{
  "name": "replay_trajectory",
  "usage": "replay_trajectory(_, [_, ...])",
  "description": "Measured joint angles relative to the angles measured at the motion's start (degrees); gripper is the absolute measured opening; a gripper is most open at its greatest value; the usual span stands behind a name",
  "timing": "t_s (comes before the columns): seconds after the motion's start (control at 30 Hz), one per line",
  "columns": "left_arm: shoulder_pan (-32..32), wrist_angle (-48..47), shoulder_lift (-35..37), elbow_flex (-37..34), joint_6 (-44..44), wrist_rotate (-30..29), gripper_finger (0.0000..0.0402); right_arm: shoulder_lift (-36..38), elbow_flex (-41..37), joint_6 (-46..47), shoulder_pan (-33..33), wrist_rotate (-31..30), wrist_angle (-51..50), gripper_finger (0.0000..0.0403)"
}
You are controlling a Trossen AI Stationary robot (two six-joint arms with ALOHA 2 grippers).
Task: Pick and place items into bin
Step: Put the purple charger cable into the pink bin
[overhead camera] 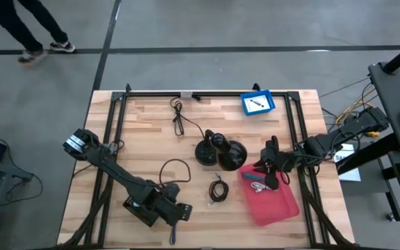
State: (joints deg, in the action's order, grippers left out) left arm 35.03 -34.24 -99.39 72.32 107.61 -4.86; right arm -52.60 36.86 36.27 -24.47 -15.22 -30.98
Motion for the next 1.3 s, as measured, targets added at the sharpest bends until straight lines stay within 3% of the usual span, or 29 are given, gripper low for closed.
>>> replay_trajectory(0.8, [-0.1,0.8,-9.7,-0.4,4.1,5.4,0.0208,0.0,0.0,0.2,0.0,0.0,0.0,0.0073])
replay_trajectory(1.1, [-0.2,1.1,-9.8,-1.1,5.8,5.3,0.0207,0.0,0.0,0.2,0.0,0.1,0.0,0.0073])
replay_trajectory(1.3, [-0.2,0.7,-9.8,-1.2,6.0,5.6,0.0173,0.0,0.0,0.3,0.0,0.2,0.0,0.0073])
